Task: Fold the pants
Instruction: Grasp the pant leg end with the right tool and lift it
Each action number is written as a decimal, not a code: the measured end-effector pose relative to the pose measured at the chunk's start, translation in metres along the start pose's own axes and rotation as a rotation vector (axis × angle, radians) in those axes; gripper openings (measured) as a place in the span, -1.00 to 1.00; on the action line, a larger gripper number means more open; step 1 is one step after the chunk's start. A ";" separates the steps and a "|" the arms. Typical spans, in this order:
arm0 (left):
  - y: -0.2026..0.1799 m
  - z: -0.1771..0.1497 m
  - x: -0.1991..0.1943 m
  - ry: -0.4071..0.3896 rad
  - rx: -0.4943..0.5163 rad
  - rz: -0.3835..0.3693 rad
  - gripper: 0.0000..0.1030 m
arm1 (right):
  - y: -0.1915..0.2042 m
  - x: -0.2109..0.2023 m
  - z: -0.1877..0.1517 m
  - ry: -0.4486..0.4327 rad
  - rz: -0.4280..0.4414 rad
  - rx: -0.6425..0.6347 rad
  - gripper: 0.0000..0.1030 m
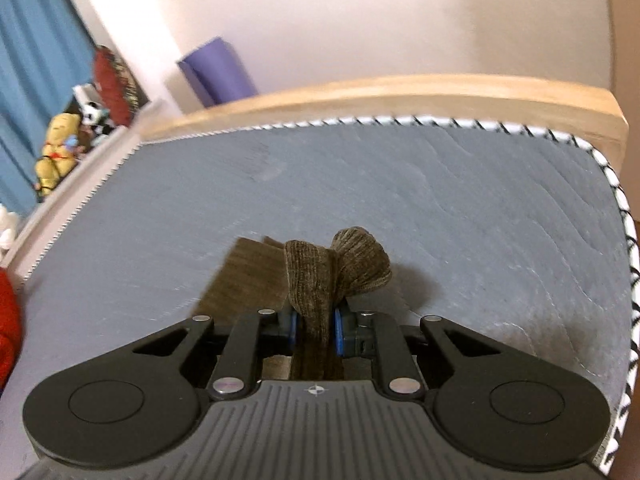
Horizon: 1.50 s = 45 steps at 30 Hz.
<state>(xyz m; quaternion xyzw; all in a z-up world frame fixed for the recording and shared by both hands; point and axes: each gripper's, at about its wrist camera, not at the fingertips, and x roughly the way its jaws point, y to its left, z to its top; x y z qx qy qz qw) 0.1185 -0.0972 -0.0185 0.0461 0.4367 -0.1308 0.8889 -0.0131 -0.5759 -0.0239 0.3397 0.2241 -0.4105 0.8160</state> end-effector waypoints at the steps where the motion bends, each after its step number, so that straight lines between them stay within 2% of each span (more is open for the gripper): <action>1: 0.000 0.000 0.000 -0.001 0.000 0.000 0.69 | 0.001 -0.002 0.001 -0.008 0.008 -0.005 -0.67; 5: 0.002 0.001 0.000 -0.005 -0.010 0.005 0.69 | 0.017 -0.015 -0.001 -0.063 0.047 -0.067 -0.68; 8: 0.008 0.004 0.000 -0.010 -0.033 0.013 0.69 | 0.044 -0.033 -0.006 -0.125 0.124 -0.165 -0.69; 11: 0.020 0.008 0.000 -0.010 -0.082 0.021 0.69 | 0.083 -0.060 -0.027 -0.201 0.240 -0.328 -0.69; 14: 0.041 0.014 -0.002 -0.009 -0.165 0.026 0.69 | 0.124 -0.092 -0.061 -0.232 0.410 -0.513 -0.69; 17: 0.067 0.017 -0.006 -0.009 -0.277 0.032 0.69 | 0.162 -0.123 -0.105 -0.193 0.629 -0.741 -0.68; 19: 0.084 0.019 -0.007 -0.006 -0.344 0.035 0.69 | 0.182 -0.142 -0.142 -0.120 0.779 -0.940 -0.66; 21: 0.100 0.021 -0.008 0.002 -0.394 0.037 0.69 | 0.197 -0.156 -0.184 0.043 0.910 -1.155 -0.52; 23: 0.112 0.021 -0.007 0.015 -0.438 0.045 0.69 | 0.202 -0.166 -0.219 0.213 0.981 -1.365 -0.30; 25: 0.119 0.020 -0.007 0.025 -0.471 0.045 0.69 | 0.200 -0.177 -0.233 0.260 0.987 -1.484 -0.26; 26: 0.120 0.019 -0.006 0.030 -0.478 0.041 0.69 | 0.200 -0.180 -0.231 0.262 0.984 -1.489 -0.13; 29: 0.119 0.019 -0.006 0.040 -0.473 0.020 0.69 | 0.212 -0.176 -0.203 0.261 0.930 -1.361 0.21; 32: 0.111 0.020 -0.006 0.026 -0.444 -0.004 0.67 | 0.205 -0.161 -0.183 0.247 0.859 -1.235 0.25; 34: 0.102 0.020 -0.006 0.008 -0.407 -0.030 0.46 | 0.204 -0.142 -0.179 0.277 0.823 -1.185 0.25; 36: 0.092 0.021 -0.003 0.008 -0.373 -0.065 0.00 | 0.201 -0.127 -0.185 0.320 0.804 -1.203 0.24; 38: 0.084 0.022 0.002 0.015 -0.353 -0.095 -0.20 | 0.196 -0.125 -0.196 0.352 0.854 -1.246 0.24; 42: 0.073 0.021 0.006 0.021 -0.322 -0.100 -0.20 | 0.187 -0.141 -0.222 0.363 0.976 -1.408 0.25; 45: 0.070 0.021 0.010 0.023 -0.314 -0.100 -0.17 | 0.183 -0.147 -0.238 0.381 1.024 -1.482 0.33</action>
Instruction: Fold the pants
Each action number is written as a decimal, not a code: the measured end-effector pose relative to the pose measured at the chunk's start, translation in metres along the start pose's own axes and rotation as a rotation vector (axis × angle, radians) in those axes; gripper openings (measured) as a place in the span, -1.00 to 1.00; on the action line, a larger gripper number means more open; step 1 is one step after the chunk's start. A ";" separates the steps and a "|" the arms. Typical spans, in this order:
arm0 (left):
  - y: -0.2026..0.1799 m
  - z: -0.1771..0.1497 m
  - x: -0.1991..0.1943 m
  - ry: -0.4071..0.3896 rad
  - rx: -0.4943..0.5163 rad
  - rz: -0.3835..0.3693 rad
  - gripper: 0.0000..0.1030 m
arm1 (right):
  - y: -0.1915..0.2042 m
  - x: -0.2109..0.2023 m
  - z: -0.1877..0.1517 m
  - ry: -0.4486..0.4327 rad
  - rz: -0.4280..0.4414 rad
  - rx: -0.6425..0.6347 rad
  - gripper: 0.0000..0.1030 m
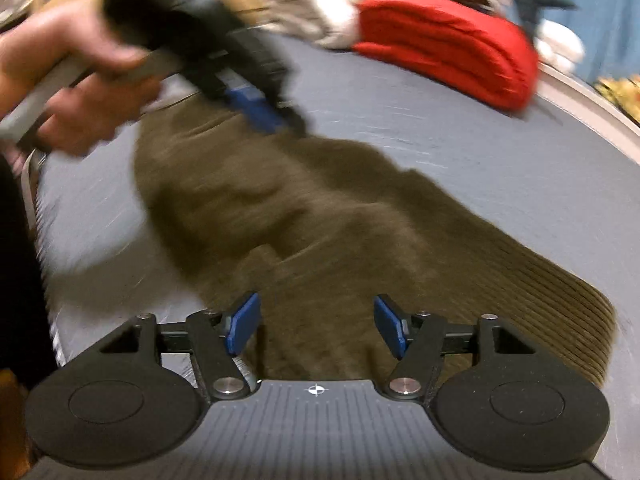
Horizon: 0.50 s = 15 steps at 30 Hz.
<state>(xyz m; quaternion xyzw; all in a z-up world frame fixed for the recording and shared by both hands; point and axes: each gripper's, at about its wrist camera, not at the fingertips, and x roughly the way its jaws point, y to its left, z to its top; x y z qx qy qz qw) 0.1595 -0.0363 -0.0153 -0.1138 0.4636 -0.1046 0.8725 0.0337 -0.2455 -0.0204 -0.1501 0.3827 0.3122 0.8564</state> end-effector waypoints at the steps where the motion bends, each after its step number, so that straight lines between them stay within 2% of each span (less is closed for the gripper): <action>1: -0.001 0.000 0.001 0.002 0.001 0.003 -0.17 | 0.004 0.003 0.000 0.009 0.002 -0.010 0.34; 5: -0.001 -0.001 0.006 0.015 -0.007 0.006 -0.09 | 0.016 0.017 0.003 0.042 0.002 -0.051 0.34; 7: 0.000 0.001 0.006 0.012 -0.003 0.005 -0.05 | 0.022 0.025 0.003 0.052 -0.003 -0.085 0.28; 11: 0.005 0.003 0.003 0.009 -0.014 0.005 -0.05 | 0.032 0.031 0.003 0.065 0.011 -0.129 -0.33; 13: 0.008 0.004 0.001 0.004 -0.021 0.003 -0.05 | 0.030 0.024 0.006 0.046 0.020 -0.130 -0.46; 15: 0.012 0.005 -0.003 -0.005 -0.025 0.004 -0.05 | 0.014 0.012 0.015 -0.017 0.026 -0.055 -0.53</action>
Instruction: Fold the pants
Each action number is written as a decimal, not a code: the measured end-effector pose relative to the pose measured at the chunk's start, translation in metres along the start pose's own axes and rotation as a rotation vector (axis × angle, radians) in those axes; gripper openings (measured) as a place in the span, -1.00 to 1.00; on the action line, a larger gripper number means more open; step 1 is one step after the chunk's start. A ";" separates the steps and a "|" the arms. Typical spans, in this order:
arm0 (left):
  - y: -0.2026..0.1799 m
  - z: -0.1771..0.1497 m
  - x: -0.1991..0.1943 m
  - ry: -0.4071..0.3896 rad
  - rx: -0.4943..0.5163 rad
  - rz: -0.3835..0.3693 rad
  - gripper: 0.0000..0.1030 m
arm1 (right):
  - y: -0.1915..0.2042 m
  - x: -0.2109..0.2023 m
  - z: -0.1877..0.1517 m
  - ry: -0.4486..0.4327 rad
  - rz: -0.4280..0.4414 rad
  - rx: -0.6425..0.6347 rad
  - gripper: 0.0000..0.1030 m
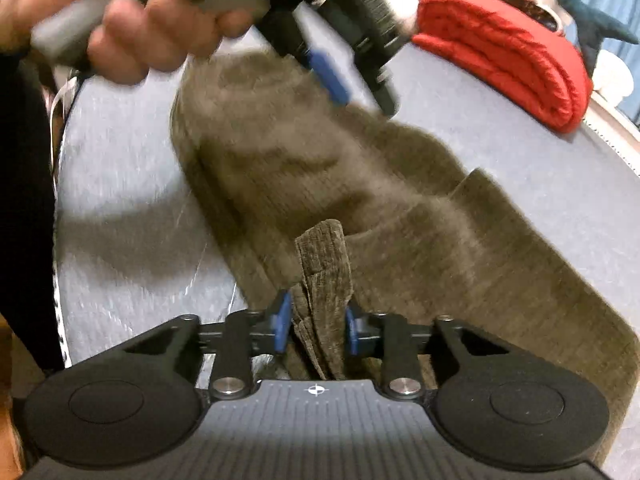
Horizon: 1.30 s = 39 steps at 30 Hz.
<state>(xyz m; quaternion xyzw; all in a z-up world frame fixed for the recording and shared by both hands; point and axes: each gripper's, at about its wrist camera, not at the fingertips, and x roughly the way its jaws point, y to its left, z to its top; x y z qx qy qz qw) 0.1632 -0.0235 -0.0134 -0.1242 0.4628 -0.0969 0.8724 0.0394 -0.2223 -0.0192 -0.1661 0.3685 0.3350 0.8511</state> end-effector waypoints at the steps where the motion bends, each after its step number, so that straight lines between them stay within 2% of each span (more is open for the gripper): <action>1: 0.002 0.001 -0.002 -0.004 -0.004 0.001 -0.05 | -0.011 -0.009 0.005 -0.046 -0.005 0.060 -0.55; 5: 0.015 0.004 -0.009 -0.025 -0.042 0.013 -0.05 | -0.047 -0.044 0.020 -0.272 -0.008 0.293 -0.57; 7: 0.023 0.007 -0.012 -0.033 -0.066 0.019 -0.05 | -0.048 -0.051 0.022 -0.359 0.017 0.336 -0.57; 8: 0.027 0.008 -0.013 -0.035 -0.076 0.021 -0.05 | -0.044 -0.050 0.024 -0.372 0.041 0.321 -0.57; 10: 0.031 0.010 -0.014 -0.036 -0.087 0.022 -0.05 | -0.027 -0.038 0.026 -0.326 0.099 0.246 -0.56; 12: 0.031 0.011 -0.014 -0.032 -0.087 0.020 -0.05 | -0.005 -0.013 0.023 -0.191 0.136 0.157 -0.49; 14: 0.030 0.011 -0.014 -0.022 -0.081 0.011 -0.05 | 0.018 0.008 0.017 -0.057 0.119 0.034 -0.42; 15: 0.028 0.010 -0.013 -0.019 -0.077 0.007 -0.05 | 0.028 0.012 0.013 -0.023 0.105 -0.028 -0.33; 17: 0.024 0.010 -0.013 -0.017 -0.063 0.000 -0.03 | 0.033 0.006 0.010 -0.030 0.104 -0.067 0.14; 19: 0.022 0.009 -0.012 -0.018 -0.056 -0.002 0.00 | 0.017 -0.008 0.014 -0.075 0.117 0.009 0.25; 23: 0.018 0.007 -0.008 -0.014 -0.049 0.000 0.00 | -0.021 -0.028 0.018 -0.173 0.104 0.227 0.26; 26: 0.015 0.008 -0.005 -0.012 -0.041 -0.004 -0.01 | -0.035 -0.023 0.013 -0.149 0.057 0.315 0.26; 28: 0.011 0.008 -0.004 -0.014 -0.028 -0.013 -0.03 | -0.023 0.000 0.007 -0.003 -0.009 0.235 0.26; 30: 0.004 0.007 -0.004 -0.019 -0.002 -0.018 -0.05 | -0.006 0.030 -0.007 0.193 -0.095 0.086 0.26; 32: -0.002 0.006 -0.001 -0.019 0.029 -0.028 -0.14 | -0.002 0.030 -0.007 0.174 -0.094 0.064 0.27; 35: -0.012 0.001 0.007 0.007 0.071 -0.049 -0.15 | -0.017 0.009 0.004 0.089 -0.084 0.163 0.28; 37: -0.024 -0.006 0.019 0.064 0.128 -0.099 -0.15 | -0.031 -0.007 0.007 0.025 -0.115 0.244 0.32; 39: -0.039 -0.017 0.029 0.099 0.197 -0.116 -0.15 | -0.050 -0.024 0.001 -0.019 -0.186 0.316 0.45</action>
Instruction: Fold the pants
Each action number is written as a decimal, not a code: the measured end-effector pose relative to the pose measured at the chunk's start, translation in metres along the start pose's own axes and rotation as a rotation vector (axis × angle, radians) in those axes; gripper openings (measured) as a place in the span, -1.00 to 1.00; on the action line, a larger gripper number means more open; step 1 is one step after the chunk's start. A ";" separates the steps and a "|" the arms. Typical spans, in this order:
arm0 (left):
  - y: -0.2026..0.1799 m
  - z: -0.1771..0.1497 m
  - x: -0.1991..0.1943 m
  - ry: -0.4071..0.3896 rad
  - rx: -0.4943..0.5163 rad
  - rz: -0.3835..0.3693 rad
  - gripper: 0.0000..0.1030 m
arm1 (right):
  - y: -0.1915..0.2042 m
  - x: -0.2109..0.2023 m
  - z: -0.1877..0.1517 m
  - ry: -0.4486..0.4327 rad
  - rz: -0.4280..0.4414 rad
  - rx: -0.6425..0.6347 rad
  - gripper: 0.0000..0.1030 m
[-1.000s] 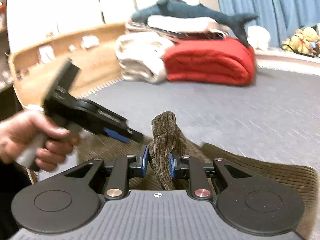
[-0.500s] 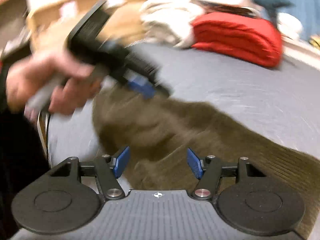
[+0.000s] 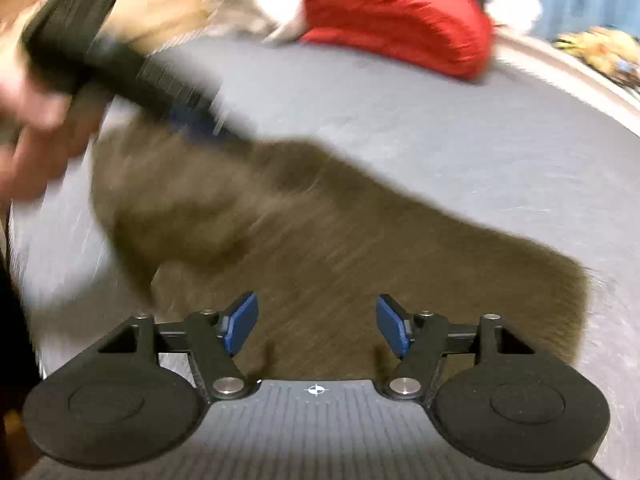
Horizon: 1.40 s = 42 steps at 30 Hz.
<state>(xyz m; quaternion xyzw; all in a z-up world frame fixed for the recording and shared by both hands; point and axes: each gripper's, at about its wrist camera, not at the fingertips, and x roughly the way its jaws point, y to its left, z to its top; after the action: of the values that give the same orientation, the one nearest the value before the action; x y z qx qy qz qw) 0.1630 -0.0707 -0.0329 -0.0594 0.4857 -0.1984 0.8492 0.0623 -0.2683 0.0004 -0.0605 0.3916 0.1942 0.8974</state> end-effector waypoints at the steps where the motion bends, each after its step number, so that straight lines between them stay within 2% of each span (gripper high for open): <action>1: -0.008 -0.004 0.006 0.017 0.036 0.004 -0.15 | -0.007 -0.001 0.001 -0.011 -0.048 0.037 0.53; 5: -0.020 -0.016 0.030 0.096 0.068 0.010 -0.13 | -0.047 0.007 -0.004 0.018 -0.283 0.228 0.67; 6: -0.021 -0.019 0.036 0.118 0.071 0.026 -0.06 | -0.058 0.010 -0.007 0.031 -0.336 0.278 0.69; 8: -0.021 -0.025 0.044 0.140 0.093 0.069 -0.04 | -0.078 0.013 -0.014 0.044 -0.397 0.392 0.78; 12: -0.022 -0.026 0.041 0.115 0.115 0.092 -0.03 | -0.113 0.012 -0.036 0.070 -0.342 0.675 0.82; 15: -0.021 -0.021 0.030 0.061 0.122 0.109 0.05 | -0.121 0.010 -0.054 0.095 -0.322 0.789 0.82; 20: -0.024 -0.014 0.018 0.025 0.106 0.084 0.19 | -0.106 0.005 -0.068 0.148 -0.310 0.714 0.82; 24: -0.028 -0.015 0.018 0.020 0.116 0.075 0.21 | -0.099 0.003 -0.087 0.196 -0.224 0.703 0.84; 29: -0.034 -0.015 0.017 0.008 0.119 0.069 0.27 | -0.090 -0.001 -0.091 0.176 -0.171 0.665 0.86; 30: -0.034 -0.015 0.016 0.003 0.116 0.067 0.27 | -0.087 -0.002 -0.091 0.172 -0.166 0.670 0.83; 33: -0.035 -0.015 0.013 -0.009 0.104 0.058 0.28 | -0.081 -0.005 -0.089 0.157 -0.199 0.645 0.56; 35: -0.035 -0.014 0.011 -0.017 0.089 0.047 0.28 | -0.075 -0.011 -0.086 0.130 -0.218 0.633 0.13; 36: -0.034 -0.013 0.009 -0.020 0.081 0.038 0.28 | -0.072 -0.014 -0.084 0.112 -0.223 0.617 -0.03; 37: -0.033 -0.013 0.007 -0.026 0.071 0.026 0.28 | -0.067 -0.019 -0.082 0.091 -0.227 0.600 -0.30; 38: -0.033 -0.012 0.006 -0.032 0.062 0.012 0.28 | -0.064 -0.021 -0.079 0.067 -0.226 0.583 -0.44; 40: -0.035 -0.011 0.002 -0.046 0.053 -0.027 0.29 | -0.049 -0.029 -0.073 0.012 -0.222 0.519 -0.57; 42: -0.039 -0.011 -0.001 -0.059 0.045 -0.078 0.33 | -0.030 -0.036 -0.065 -0.038 -0.207 0.430 -0.58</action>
<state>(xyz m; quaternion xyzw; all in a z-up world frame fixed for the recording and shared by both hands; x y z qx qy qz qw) 0.1425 -0.1045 -0.0262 -0.0650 0.4534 -0.2403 0.8558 0.0079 -0.3240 -0.0194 0.0957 0.3985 0.0147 0.9120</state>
